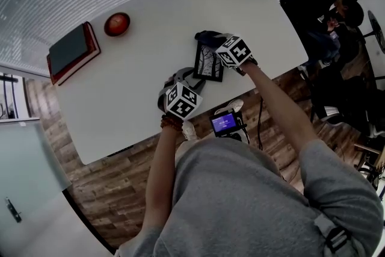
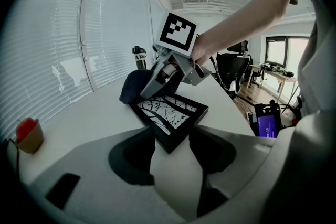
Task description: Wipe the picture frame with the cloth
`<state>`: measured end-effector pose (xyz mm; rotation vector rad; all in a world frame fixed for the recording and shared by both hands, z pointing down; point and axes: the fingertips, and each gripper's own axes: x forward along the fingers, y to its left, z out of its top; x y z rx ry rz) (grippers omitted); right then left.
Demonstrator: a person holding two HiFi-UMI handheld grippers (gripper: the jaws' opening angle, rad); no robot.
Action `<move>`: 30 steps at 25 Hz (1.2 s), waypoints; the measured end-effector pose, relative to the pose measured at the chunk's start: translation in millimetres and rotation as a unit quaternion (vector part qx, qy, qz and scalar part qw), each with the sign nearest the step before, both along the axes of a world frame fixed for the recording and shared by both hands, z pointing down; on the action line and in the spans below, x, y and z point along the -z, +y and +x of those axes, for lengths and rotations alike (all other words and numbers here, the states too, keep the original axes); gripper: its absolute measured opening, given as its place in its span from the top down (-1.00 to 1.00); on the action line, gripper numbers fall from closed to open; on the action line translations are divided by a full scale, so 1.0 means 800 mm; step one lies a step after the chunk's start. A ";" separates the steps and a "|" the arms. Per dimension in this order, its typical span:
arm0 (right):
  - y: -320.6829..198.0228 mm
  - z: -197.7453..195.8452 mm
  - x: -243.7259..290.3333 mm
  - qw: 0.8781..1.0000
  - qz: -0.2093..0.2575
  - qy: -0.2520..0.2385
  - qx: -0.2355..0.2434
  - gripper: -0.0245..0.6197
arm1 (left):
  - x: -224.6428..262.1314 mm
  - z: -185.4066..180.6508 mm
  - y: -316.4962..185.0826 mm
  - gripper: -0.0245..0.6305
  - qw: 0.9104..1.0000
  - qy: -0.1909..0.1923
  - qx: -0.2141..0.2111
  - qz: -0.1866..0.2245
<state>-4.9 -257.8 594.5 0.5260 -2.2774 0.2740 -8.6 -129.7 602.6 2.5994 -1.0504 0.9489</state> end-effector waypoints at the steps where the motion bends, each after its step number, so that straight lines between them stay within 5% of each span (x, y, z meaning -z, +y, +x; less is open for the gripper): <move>1: 0.003 -0.002 0.001 1.000 0.000 -0.001 0.005 0.71 | 0.000 0.000 0.000 0.30 1.000 0.000 0.000 0.000; 8: 0.046 -0.026 -0.011 0.996 0.030 0.037 0.070 0.72 | -0.001 0.001 0.000 0.30 1.000 0.001 0.000 0.000; 15: 0.077 -0.025 -0.009 0.995 -0.052 0.007 0.083 0.72 | -0.001 0.003 -0.001 0.30 1.000 0.000 -0.001 0.000; 30: 0.135 -0.033 -0.008 0.987 -0.106 -0.008 0.117 0.72 | -0.001 0.000 -0.005 0.30 1.000 0.001 -0.001 0.000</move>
